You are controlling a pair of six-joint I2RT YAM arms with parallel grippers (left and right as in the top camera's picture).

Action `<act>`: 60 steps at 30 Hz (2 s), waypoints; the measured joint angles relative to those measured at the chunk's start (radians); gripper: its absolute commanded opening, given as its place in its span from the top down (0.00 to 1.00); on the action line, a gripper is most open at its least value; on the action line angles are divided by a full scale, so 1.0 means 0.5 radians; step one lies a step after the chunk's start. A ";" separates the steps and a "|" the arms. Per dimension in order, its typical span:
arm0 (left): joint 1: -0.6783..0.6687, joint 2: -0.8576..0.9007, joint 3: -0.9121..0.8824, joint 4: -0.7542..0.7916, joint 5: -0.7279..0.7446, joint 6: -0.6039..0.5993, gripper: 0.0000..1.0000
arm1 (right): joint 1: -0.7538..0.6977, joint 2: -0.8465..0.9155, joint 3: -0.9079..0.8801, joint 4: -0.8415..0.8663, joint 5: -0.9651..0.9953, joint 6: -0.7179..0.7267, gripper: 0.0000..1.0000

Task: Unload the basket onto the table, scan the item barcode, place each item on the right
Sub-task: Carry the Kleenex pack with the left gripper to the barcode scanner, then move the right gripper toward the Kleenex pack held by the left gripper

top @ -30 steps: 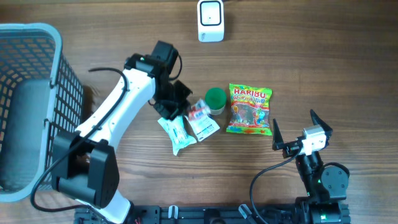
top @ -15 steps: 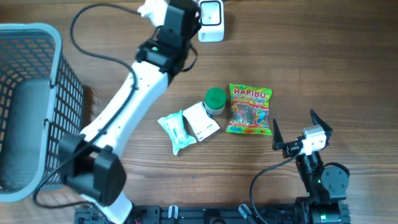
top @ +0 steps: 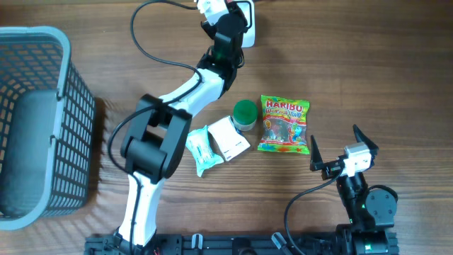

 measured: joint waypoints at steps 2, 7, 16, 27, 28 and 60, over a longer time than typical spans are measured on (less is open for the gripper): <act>0.013 0.117 0.002 0.179 0.055 0.111 0.96 | 0.000 0.000 0.000 0.001 0.000 0.000 0.00; 0.035 0.352 0.002 0.317 0.179 0.327 0.96 | 0.000 0.000 0.000 0.001 0.000 0.000 0.00; 0.068 0.448 0.002 0.352 0.311 0.408 0.96 | 0.000 0.000 0.000 0.001 0.000 0.000 0.00; 0.058 0.448 0.002 0.482 0.332 0.623 0.96 | 0.000 0.000 0.000 0.001 0.000 0.000 0.00; 0.047 0.448 0.002 0.489 0.323 0.717 0.96 | 0.000 0.000 0.000 0.001 0.000 0.000 0.00; -0.587 -0.382 0.020 -1.601 0.459 -0.130 0.96 | 0.000 0.000 0.000 -0.014 0.210 -1.868 0.00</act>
